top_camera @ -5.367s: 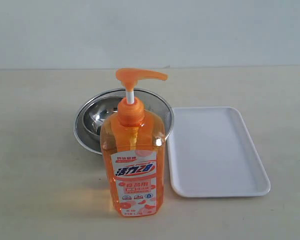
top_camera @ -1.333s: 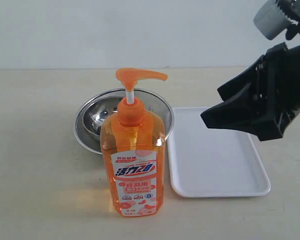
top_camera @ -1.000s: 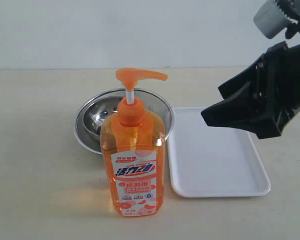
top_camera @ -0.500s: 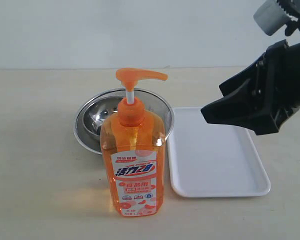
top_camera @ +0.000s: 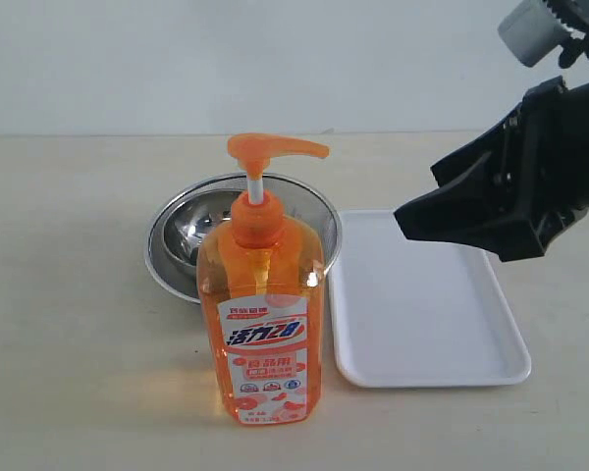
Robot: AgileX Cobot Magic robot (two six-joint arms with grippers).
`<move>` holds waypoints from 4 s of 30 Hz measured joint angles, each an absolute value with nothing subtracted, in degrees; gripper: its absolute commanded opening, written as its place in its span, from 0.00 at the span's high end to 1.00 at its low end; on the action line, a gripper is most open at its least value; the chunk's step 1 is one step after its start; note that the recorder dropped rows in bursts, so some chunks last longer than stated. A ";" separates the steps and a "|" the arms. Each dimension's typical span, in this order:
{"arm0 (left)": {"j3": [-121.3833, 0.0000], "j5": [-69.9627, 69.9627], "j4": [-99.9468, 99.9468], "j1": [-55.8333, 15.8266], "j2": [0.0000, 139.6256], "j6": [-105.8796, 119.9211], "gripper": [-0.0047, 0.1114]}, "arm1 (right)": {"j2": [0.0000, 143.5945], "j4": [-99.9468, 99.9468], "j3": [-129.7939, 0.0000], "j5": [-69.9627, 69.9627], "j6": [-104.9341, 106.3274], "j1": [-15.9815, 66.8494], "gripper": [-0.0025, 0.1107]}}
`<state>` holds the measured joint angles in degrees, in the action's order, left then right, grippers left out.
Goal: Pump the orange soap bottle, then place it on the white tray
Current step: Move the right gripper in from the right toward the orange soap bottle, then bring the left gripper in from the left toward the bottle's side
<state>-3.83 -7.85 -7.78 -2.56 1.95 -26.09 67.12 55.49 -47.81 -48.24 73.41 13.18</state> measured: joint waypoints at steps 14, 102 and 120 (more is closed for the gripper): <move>-16.43 -15.61 -45.31 -11.37 26.94 -57.39 0.81 | 67.12 55.49 -47.81 -50.54 73.28 13.18 0.88; -26.27 -38.92 -100.20 -12.57 66.67 -74.35 0.38 | 81.95 48.86 -47.81 -49.06 73.48 13.18 0.98; -31.24 -45.28 -89.51 -13.09 83.93 -60.75 0.38 | 84.40 54.91 -47.81 -48.81 78.88 19.65 0.98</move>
